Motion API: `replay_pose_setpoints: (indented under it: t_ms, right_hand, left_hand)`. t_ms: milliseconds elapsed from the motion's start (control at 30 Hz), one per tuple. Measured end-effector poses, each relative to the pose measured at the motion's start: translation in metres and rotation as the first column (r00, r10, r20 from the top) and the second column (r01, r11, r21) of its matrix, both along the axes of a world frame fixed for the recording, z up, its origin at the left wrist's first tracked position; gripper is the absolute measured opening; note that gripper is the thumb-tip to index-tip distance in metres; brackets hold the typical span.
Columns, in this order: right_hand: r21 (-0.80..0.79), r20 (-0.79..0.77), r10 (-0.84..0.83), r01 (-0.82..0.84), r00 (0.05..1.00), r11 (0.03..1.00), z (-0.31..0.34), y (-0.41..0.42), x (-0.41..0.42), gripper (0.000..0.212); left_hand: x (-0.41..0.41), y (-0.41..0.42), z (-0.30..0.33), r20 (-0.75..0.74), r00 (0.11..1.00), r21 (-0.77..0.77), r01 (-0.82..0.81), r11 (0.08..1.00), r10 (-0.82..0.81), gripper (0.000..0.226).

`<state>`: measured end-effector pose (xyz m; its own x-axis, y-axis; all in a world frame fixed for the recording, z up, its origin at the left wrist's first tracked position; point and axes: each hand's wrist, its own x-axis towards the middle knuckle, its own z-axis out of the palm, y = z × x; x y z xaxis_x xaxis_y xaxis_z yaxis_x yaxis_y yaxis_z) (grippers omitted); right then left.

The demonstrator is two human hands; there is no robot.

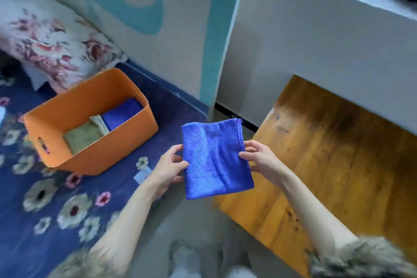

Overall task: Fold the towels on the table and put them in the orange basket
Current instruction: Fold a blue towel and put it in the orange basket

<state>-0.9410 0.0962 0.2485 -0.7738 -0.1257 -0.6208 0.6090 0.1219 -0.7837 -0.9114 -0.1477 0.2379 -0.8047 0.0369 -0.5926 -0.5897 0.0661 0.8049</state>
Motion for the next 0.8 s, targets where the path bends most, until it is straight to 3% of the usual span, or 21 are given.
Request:
replay_pose_setpoints:
  t_ms: [367, 633, 800]
  right_hand:
    - [-0.018, 0.000, 0.271, -0.271, 0.963, 0.963, -0.006, -0.208, -0.057, 0.020]
    - [0.089, -0.096, 0.411, -0.404, 0.906, 0.911, -0.004, -0.315, -0.185, 0.027]
    - [0.188, -0.048, 0.515, -0.499, 0.856, 0.846, -0.044, -0.381, -0.259, 0.025]
  left_hand:
    - [0.019, -0.179, 0.002, -0.056, 0.936, -0.062, -0.351, 0.934, 0.348, 0.040]
    - [-0.085, -0.265, -0.009, -0.097, 0.864, -0.107, -0.502, 0.858, 0.493, 0.048]
    - [-0.155, -0.307, -0.052, -0.025, 0.830, -0.183, -0.552, 0.813, 0.558, 0.049]
